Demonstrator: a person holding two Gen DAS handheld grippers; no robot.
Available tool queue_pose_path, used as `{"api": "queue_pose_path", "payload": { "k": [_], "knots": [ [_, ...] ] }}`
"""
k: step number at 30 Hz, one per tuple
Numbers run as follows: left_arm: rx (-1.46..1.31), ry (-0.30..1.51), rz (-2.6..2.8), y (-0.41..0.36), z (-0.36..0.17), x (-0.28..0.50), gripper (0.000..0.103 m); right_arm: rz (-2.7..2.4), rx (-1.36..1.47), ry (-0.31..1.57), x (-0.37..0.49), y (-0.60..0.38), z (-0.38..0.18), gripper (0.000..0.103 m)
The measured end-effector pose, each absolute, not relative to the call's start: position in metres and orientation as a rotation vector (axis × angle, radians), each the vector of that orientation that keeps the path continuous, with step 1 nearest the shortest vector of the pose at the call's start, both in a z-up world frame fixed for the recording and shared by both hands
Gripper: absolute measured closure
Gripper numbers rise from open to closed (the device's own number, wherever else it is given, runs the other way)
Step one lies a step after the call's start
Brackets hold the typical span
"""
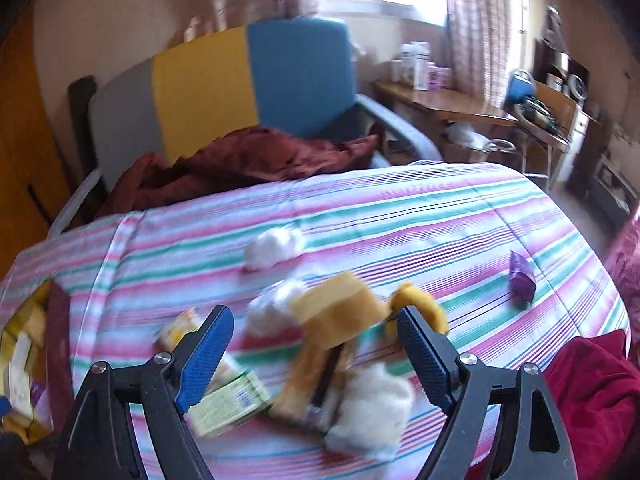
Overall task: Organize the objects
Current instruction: 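Move both open tools from the tray to the loose items on the table, then grasp the WEIDAN snack bag with the left tool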
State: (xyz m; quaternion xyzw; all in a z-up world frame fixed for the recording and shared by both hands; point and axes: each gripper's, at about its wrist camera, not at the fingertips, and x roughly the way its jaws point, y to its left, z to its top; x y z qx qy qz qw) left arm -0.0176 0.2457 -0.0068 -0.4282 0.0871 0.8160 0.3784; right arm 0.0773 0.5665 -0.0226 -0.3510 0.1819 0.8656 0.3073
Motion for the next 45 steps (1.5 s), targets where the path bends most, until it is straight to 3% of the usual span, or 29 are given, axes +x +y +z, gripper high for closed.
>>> {"api": "queue_pose_path", "payload": {
  "k": [4, 8, 20, 24, 26, 27, 28, 31, 38, 45],
  "knots": [
    [-1.185, 0.203, 2.019, 0.289, -0.022, -0.033, 0.022, 2.253, -0.923, 0.656, 0.087, 0.587, -0.032, 0.017],
    [-1.341, 0.114, 1.944, 0.333, -0.047, -0.059, 0.023, 2.264, -0.943, 0.707, 0.087, 0.59, -0.036, 0.017],
    [-1.549, 0.059, 1.907, 0.428, -0.102, -0.102, 0.023, 2.315, -1.023, 0.742, 0.074, 0.585, -0.046, 0.017],
    [-1.473, 0.12, 1.957, 0.444, -0.102, -0.104, 0.021, 2.32, -1.037, 0.745, 0.073, 0.584, -0.047, 0.017],
    [-1.414, 0.203, 1.964, 0.447, -0.102, -0.099, 0.026, 2.32, -1.042, 0.746, 0.072, 0.583, -0.047, 0.017],
    [-1.372, 0.268, 1.98, 0.445, -0.102, -0.094, 0.038, 2.32, -1.044, 0.746, 0.072, 0.584, -0.047, 0.017],
    [-1.34, 0.3, 1.984, 0.442, -0.102, -0.09, 0.042, 2.319, -1.045, 0.747, 0.073, 0.583, -0.048, 0.017],
    [-1.311, 0.274, 1.942, 0.422, -0.102, -0.09, 0.051, 2.321, -1.051, 0.744, 0.072, 0.583, -0.047, 0.017],
    [-1.253, 0.263, 1.928, 0.387, -0.101, -0.085, 0.05, 2.329, -1.096, 0.685, 0.065, 0.576, -0.045, 0.017],
    [-1.249, 0.241, 1.911, 0.391, -0.104, -0.087, 0.05, 2.394, -1.187, 0.491, 0.005, 0.58, -0.035, 0.017]
  ]
}}
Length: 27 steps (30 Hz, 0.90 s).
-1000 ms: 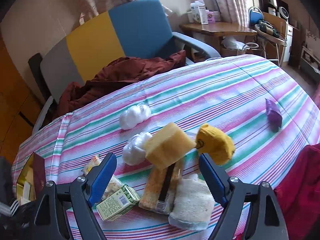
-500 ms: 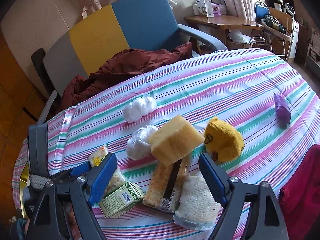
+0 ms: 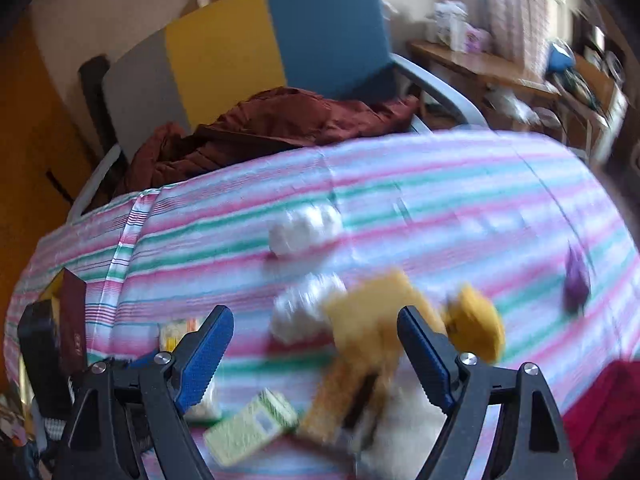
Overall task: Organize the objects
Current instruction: 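Grasp the WEIDAN snack bag with the left tool, then grasp the clear plastic-wrapped bundle with the right tool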
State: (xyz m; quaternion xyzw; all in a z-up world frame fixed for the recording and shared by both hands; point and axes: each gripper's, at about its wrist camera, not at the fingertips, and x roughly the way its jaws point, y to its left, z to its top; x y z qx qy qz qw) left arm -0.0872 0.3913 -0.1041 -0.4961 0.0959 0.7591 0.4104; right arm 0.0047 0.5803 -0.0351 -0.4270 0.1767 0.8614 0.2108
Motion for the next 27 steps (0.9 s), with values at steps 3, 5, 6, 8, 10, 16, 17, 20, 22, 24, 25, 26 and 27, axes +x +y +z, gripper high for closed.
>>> {"api": "queue_pose_path", "payload": {
  "k": [3, 5, 6, 8, 10, 16, 17, 20, 22, 24, 25, 26, 27],
  "knots": [
    [-1.25, 0.224, 1.909, 0.393, -0.105, -0.09, 0.05, 2.397, -1.268, 0.439, -0.034, 0.592, -0.044, 0.015],
    [-1.252, 0.214, 1.905, 0.394, -0.106, -0.091, 0.05, 2.383, -1.33, 0.387, -0.059, 0.598, -0.054, 0.013],
    [-1.253, 0.211, 1.903, 0.394, -0.106, -0.091, 0.05, 2.363, -1.374, 0.35, -0.074, 0.601, -0.062, 0.013],
    [-1.255, 0.204, 1.901, 0.396, -0.107, -0.092, 0.05, 2.334, -1.437, 0.315, -0.091, 0.605, -0.074, 0.013],
    [-1.254, 0.197, 1.898, 0.396, -0.107, -0.092, 0.05, 2.276, -1.501, 0.268, -0.111, 0.611, -0.091, 0.013],
    [-1.223, 0.201, 1.896, 0.389, -0.106, -0.088, 0.052, 2.277, -1.524, 0.312, -0.118, 0.616, -0.102, 0.039],
    [-1.217, 0.202, 1.895, 0.388, -0.106, -0.088, 0.052, 2.298, -1.518, 0.302, -0.114, 0.611, -0.099, 0.04],
    [-1.203, 0.196, 1.899, 0.385, -0.106, -0.086, 0.054, 2.376, -1.476, 0.244, -0.093, 0.584, -0.08, 0.04],
    [-1.201, 0.191, 1.911, 0.381, -0.104, -0.084, 0.059, 2.42, -1.432, 0.261, -0.076, 0.569, -0.065, 0.04],
    [-1.202, 0.187, 1.915, 0.376, -0.103, -0.081, 0.06, 2.457, -1.394, 0.317, -0.058, 0.559, -0.055, 0.04],
    [-1.203, 0.187, 1.918, 0.373, -0.102, -0.08, 0.061, 2.474, -1.369, 0.357, -0.046, 0.553, -0.051, 0.04],
    [-1.203, 0.193, 1.921, 0.369, -0.1, -0.077, 0.062, 2.485, -1.352, 0.395, -0.04, 0.549, -0.049, 0.04],
    [-1.204, 0.197, 1.921, 0.366, -0.1, -0.076, 0.062, 2.496, -1.336, 0.436, -0.03, 0.543, -0.047, 0.04]
  ]
}}
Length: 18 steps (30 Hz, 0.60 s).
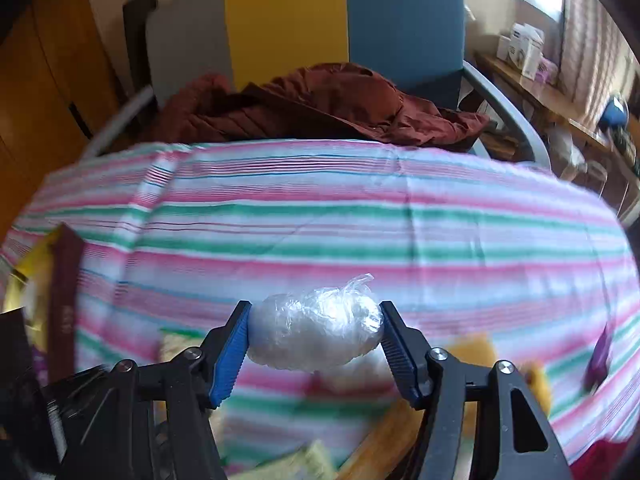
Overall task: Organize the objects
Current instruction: 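Grasp the clear plastic-wrapped bundle with the right tool, then carry the snack bag to the tray with left tool while right carries the plastic bundle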
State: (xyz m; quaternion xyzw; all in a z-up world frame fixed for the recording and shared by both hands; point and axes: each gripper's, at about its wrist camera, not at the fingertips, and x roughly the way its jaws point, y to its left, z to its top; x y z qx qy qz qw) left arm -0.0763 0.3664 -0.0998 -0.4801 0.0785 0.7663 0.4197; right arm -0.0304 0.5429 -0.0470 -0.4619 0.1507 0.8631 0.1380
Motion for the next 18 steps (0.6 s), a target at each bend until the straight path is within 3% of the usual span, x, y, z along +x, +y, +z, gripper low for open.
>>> {"api": "queue_pose_path", "payload": {
  "k": [9, 14, 15, 17, 18],
  "knots": [
    [-1.168, 0.189, 1.915, 0.33, -0.081, -0.045, 0.078, 2.562, -1.258, 0.597, 0.012, 0.509, -0.053, 0.04],
    [-1.173, 0.233, 1.907, 0.323, -0.081, -0.035, 0.078, 2.566, -1.276, 0.565, 0.01, 0.505, -0.058, 0.04],
    [-1.203, 0.221, 1.89, 0.322, -0.084, -0.035, 0.077, 2.562, -1.284, 0.564, 0.009, 0.504, -0.06, 0.04],
    [-1.231, 0.198, 1.886, 0.319, -0.087, -0.035, 0.063, 2.57, -1.282, 0.543, 0.01, 0.502, -0.059, 0.04],
    [-1.24, 0.197, 1.889, 0.317, -0.089, -0.033, 0.046, 2.572, -1.279, 0.54, 0.011, 0.502, -0.059, 0.04]
  ]
}}
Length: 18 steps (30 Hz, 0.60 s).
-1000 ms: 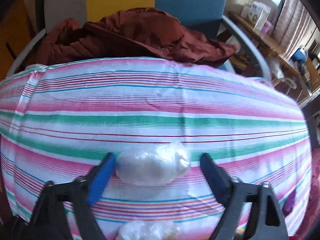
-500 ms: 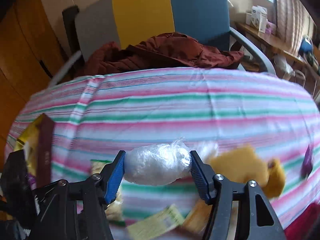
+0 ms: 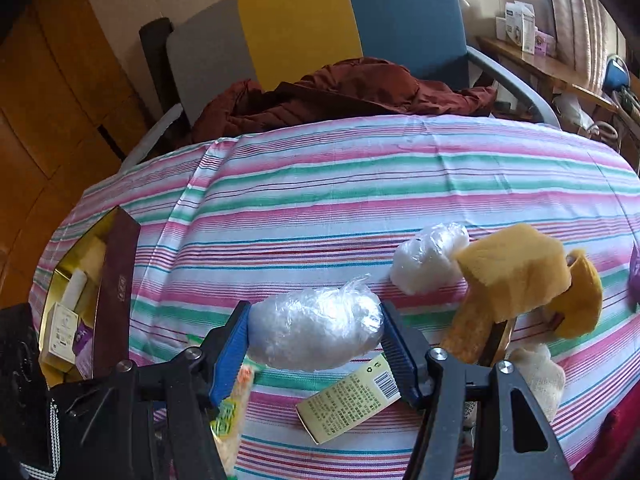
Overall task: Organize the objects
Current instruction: 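Carry the snack bag to the tray with left tool while right carries the plastic bundle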
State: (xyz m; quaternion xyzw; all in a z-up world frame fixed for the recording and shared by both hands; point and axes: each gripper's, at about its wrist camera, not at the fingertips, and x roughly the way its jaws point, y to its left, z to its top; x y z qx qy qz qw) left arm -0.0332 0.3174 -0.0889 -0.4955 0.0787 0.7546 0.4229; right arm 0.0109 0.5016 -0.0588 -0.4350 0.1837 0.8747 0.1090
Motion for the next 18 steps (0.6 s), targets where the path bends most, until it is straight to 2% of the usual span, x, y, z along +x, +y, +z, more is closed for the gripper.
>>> {"api": "queue_pose_path", "payload": {
  "k": [1, 7, 11, 14, 15, 18],
  "knots": [
    [-1.243, 0.202, 1.904, 0.316, -0.089, -0.032, 0.037, 2.572, -1.278, 0.54, 0.011, 0.502, -0.059, 0.04],
    [-1.251, 0.213, 1.904, 0.314, -0.085, -0.02, 0.032, 2.579, -1.263, 0.543, 0.01, 0.504, -0.056, 0.039],
    [-1.244, 0.328, 1.919, 0.328, -0.096, -0.011, 0.033, 2.595, -1.257, 0.532, 0.01, 0.502, -0.054, 0.039],
    [-1.143, 0.499, 1.976, 0.342, -0.104, 0.002, 0.043, 2.607, -1.259, 0.501, 0.009, 0.498, -0.052, 0.039],
    [-1.115, 0.524, 1.987, 0.344, -0.104, 0.005, 0.051, 2.614, -1.262, 0.478, 0.008, 0.495, -0.052, 0.039],
    [-1.124, 0.492, 1.979, 0.342, -0.102, 0.005, 0.057, 2.626, -1.268, 0.426, 0.006, 0.491, -0.051, 0.039]
  ]
}}
